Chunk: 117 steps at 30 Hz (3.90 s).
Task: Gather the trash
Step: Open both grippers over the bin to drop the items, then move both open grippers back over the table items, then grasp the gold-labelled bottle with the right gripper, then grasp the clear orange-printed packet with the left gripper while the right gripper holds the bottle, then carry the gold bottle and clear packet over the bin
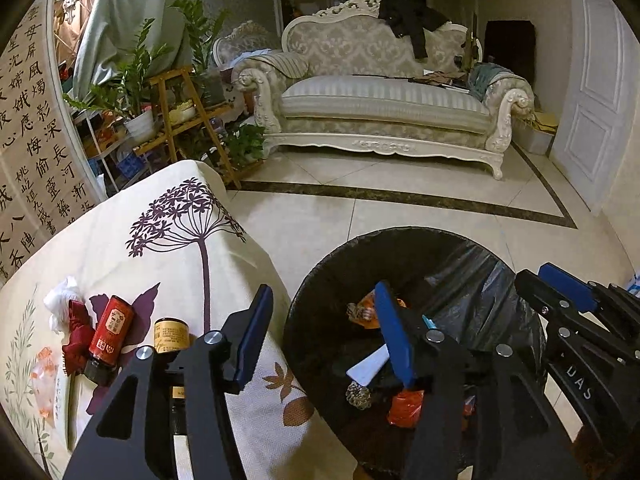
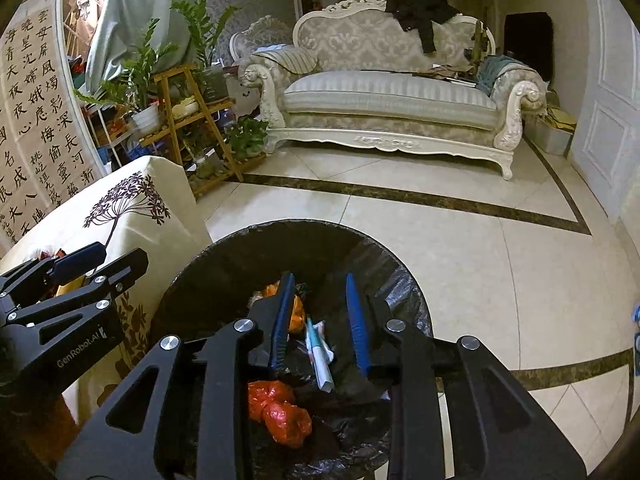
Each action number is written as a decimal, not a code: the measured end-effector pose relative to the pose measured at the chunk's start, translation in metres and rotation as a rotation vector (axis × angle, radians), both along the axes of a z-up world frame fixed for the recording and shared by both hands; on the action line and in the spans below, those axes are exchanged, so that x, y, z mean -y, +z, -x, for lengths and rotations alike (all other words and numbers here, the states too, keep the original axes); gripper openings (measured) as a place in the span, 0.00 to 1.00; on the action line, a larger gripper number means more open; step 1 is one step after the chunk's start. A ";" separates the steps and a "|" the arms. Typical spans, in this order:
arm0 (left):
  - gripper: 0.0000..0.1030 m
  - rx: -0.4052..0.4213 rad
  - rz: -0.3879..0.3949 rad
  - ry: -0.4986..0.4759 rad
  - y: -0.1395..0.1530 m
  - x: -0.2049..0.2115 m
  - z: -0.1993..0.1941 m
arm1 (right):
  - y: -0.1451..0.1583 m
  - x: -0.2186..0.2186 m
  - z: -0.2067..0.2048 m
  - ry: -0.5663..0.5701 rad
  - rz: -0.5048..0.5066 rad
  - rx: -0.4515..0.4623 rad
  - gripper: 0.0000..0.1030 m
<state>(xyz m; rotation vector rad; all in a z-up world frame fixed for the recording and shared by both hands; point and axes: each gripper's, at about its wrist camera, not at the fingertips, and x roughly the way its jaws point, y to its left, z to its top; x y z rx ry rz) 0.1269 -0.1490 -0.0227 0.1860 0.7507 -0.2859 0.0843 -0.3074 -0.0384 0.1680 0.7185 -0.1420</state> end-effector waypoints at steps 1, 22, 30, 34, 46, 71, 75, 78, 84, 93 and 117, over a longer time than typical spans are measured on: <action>0.55 0.001 0.000 -0.001 0.000 0.000 0.000 | 0.000 0.000 0.001 -0.004 0.001 0.002 0.33; 0.73 0.060 0.012 0.078 0.020 -0.033 0.018 | 0.007 -0.008 0.008 0.001 -0.006 0.007 0.54; 0.74 0.063 0.019 0.182 0.031 -0.087 0.027 | 0.013 -0.048 0.004 0.091 -0.016 0.008 0.54; 0.75 0.071 0.017 0.252 0.034 -0.121 0.034 | 0.017 -0.077 0.001 0.158 -0.020 0.009 0.54; 0.76 0.053 0.006 0.446 0.029 -0.208 0.042 | 0.025 -0.165 -0.014 0.348 -0.016 -0.001 0.54; 0.78 -0.065 0.035 0.500 -0.004 -0.272 0.021 | 0.001 -0.218 -0.046 0.430 0.040 -0.152 0.23; 0.78 -0.089 0.043 0.483 -0.008 -0.275 0.016 | 0.001 -0.219 -0.047 0.435 0.043 -0.153 0.23; 0.78 -0.114 0.050 0.468 -0.011 -0.276 0.013 | 0.001 -0.218 -0.047 0.440 0.043 -0.153 0.23; 0.77 -0.141 0.095 0.467 -0.013 -0.283 0.013 | 0.001 -0.219 -0.046 0.441 0.041 -0.153 0.23; 0.43 -0.141 0.079 0.410 -0.015 -0.276 0.015 | 0.001 -0.219 -0.046 0.440 0.045 -0.153 0.23; 0.37 -0.059 0.101 0.466 0.003 -0.279 0.041 | 0.009 -0.217 -0.026 0.436 0.039 -0.107 0.22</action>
